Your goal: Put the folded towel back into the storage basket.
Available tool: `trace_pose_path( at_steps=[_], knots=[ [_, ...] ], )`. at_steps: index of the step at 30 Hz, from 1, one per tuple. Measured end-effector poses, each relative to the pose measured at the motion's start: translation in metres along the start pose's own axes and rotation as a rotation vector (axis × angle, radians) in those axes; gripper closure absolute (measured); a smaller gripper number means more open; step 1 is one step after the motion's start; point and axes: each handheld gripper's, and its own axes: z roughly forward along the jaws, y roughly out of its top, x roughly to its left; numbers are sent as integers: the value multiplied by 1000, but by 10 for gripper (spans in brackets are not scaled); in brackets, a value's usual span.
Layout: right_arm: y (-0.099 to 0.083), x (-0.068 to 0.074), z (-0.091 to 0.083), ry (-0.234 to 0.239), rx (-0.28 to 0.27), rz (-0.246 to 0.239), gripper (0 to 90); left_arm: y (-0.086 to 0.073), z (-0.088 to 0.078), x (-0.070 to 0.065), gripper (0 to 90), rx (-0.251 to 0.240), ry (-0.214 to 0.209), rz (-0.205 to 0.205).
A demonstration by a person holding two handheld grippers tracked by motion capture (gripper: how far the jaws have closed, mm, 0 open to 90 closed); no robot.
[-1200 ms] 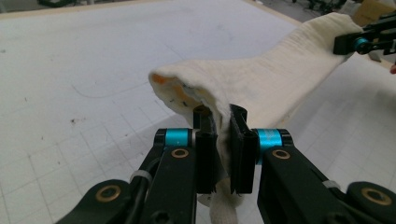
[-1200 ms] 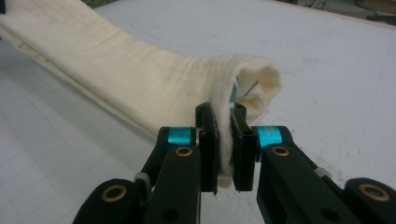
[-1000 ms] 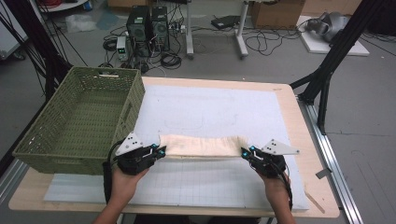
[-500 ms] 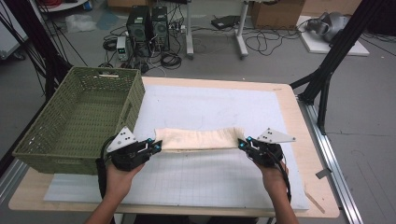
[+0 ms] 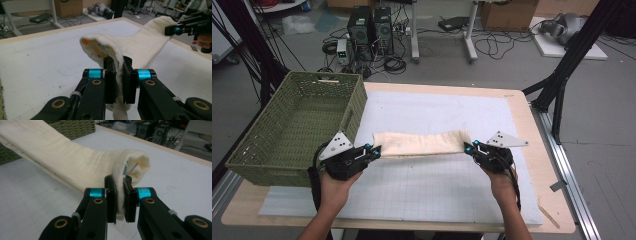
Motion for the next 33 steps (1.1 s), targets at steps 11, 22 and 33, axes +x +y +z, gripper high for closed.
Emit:
trace_pose_path(
  at_steps=[11,22,33],
  knots=[
    [16,-5,24,20,-16,-28,839,8,-16,0,828,-31,41,-5],
    [40,-9,47,58,-28,-37,840,8,-35,-1,828,-79,54,25],
    [72,3,65,78,-30,-83,839,10,-54,7,828,-107,91,17]
  ],
)
